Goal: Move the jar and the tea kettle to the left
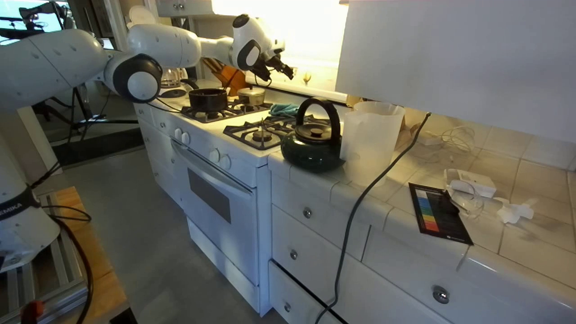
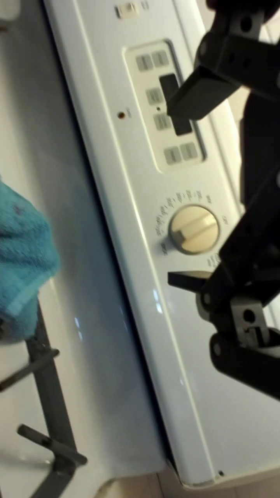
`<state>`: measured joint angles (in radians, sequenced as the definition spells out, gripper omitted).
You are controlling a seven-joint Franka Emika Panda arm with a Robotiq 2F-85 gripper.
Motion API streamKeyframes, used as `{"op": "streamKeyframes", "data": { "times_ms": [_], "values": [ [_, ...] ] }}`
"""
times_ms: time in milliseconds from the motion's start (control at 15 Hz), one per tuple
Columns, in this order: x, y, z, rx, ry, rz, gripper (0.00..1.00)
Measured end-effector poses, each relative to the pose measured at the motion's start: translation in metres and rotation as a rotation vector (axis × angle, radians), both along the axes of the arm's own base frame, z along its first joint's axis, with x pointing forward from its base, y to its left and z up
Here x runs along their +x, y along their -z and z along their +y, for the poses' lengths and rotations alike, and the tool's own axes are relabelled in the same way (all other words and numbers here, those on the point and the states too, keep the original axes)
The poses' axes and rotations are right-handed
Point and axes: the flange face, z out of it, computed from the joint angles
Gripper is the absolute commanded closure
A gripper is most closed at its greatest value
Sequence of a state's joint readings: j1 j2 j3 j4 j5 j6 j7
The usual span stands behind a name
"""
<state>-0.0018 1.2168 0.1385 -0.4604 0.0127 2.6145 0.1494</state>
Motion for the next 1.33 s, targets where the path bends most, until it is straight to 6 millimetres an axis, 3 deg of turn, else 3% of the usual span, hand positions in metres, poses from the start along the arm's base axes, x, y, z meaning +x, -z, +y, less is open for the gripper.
{"op": "streamKeyframes", "data": {
  "times_ms": [200,1333],
  "values": [
    [-0.0004,0.0103,0.0072,0.032,-0.083,0.078,0.0],
    [-0.0008,0.0126,0.0092,0.0,-0.094,0.103,0.0]
  ]
}}
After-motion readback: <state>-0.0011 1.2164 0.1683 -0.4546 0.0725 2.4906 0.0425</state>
